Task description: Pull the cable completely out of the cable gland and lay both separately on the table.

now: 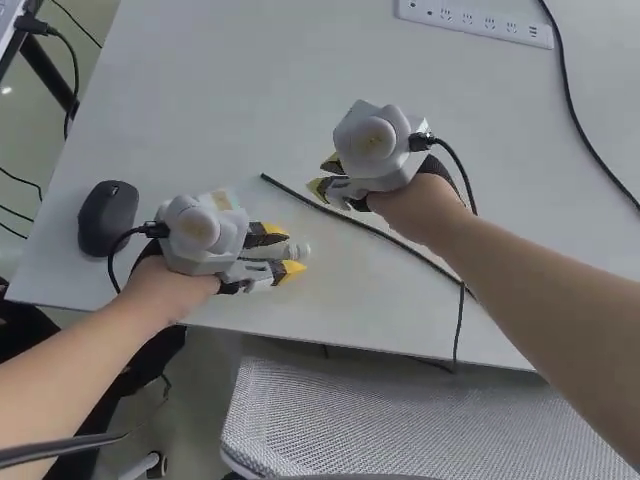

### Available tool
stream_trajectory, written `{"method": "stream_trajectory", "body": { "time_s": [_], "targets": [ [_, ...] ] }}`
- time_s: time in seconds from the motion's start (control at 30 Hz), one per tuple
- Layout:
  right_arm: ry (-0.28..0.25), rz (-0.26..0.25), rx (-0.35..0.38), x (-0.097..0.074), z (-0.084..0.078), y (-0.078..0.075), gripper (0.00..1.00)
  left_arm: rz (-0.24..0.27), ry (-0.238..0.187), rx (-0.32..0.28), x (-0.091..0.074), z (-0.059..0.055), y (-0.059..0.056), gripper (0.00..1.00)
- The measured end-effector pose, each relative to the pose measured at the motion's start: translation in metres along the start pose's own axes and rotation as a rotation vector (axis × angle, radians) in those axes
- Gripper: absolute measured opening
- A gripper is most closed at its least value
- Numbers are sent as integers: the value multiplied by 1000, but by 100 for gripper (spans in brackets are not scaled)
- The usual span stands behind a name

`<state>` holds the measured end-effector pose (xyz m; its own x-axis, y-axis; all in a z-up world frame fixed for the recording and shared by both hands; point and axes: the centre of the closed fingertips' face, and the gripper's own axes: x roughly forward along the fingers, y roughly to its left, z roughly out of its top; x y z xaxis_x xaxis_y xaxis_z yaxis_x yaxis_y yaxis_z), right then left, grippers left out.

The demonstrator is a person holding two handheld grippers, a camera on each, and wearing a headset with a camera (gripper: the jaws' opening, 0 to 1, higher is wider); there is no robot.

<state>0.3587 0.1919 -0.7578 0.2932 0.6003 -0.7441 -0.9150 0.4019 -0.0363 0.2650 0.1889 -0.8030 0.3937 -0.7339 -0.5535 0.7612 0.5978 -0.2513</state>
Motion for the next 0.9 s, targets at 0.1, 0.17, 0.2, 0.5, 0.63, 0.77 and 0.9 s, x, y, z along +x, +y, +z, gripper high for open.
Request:
{"method": "stream_trajectory", "body": {
  "time_s": [0.1,0.17,0.2,0.5,0.63,0.77,0.9],
  "targets": [
    [-33,0,-17,-17,6,-3,18,-3,-20,-15,-5,6,-9,32],
    [-53,0,-9,-27,8,-5,20,3,-30,-14,-9,10,-12,34],
    [-71,0,-5,-35,11,-7,20,8,-35,-15,-11,12,-13,34],
    [-197,-19,16,-99,21,-12,27,43,-88,-55,-32,32,-21,43],
    [-228,-33,48,-131,11,-14,27,57,-124,-97,-41,42,-25,44],
    [-253,-45,73,-156,0,-14,28,68,-154,-129,-48,50,-30,49],
    [-312,-40,132,-179,-4,-12,32,75,-169,-134,-54,57,-37,51]
  ]
}}
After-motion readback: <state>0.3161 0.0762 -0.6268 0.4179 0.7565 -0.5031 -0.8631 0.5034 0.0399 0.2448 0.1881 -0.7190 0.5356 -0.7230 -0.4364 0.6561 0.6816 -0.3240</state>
